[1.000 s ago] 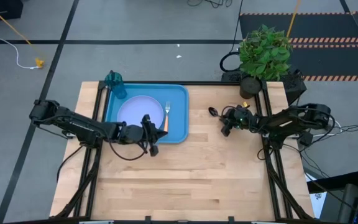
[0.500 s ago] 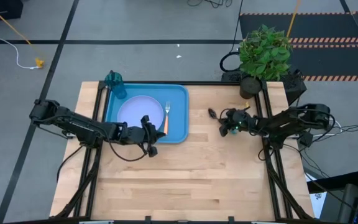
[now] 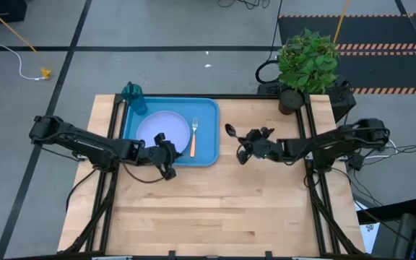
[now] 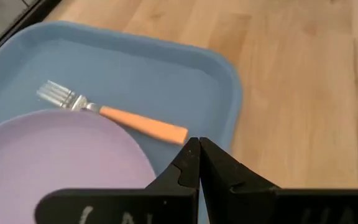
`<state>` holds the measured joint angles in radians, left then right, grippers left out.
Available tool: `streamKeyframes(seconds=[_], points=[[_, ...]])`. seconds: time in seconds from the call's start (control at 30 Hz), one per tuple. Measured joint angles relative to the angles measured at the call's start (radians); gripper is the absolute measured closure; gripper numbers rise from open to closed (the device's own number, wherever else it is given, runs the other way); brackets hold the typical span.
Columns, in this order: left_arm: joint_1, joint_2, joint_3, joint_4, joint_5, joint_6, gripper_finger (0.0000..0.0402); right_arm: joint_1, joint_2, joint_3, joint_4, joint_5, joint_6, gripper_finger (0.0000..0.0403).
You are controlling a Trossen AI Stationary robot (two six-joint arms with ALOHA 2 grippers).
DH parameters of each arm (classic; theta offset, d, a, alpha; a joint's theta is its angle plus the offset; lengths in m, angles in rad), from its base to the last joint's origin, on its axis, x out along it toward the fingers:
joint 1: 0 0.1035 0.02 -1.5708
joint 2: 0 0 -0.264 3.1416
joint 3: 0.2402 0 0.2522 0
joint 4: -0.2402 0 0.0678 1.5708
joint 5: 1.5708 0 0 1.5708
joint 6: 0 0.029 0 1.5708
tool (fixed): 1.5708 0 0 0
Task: Pick and place plate/cup/fork/spoon on tray
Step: Put the blue spoon on the blue tray to the right of the orange fork
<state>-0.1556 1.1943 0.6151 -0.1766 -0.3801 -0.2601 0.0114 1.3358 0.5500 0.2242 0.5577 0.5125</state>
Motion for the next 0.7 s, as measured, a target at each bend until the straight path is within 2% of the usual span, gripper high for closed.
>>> streamKeyframes(seconds=[0.13, 0.27, 0.43, 0.7], points=[[-0.035, -0.116, -0.010, -0.126, -0.009, -0.040, 0.0396, 0.081, 0.016, 0.063, 0.088, 0.160, -0.001, 0.0402], [-0.066, -0.274, -0.074, -0.111, -0.058, -0.039, 0.0396, 0.140, 0.079, 0.086, 0.244, 0.310, -0.008, 0.0402], [-0.070, -0.452, -0.166, -0.083, -0.062, -0.029, 0.0396, 0.171, 0.219, 0.193, 0.425, 0.336, -0.085, 0.0402], [-0.070, -0.553, -0.252, -0.062, -0.004, 0.005, 0.0396, 0.166, 0.465, 0.423, 0.422, 0.331, -0.113, 0.0403]])
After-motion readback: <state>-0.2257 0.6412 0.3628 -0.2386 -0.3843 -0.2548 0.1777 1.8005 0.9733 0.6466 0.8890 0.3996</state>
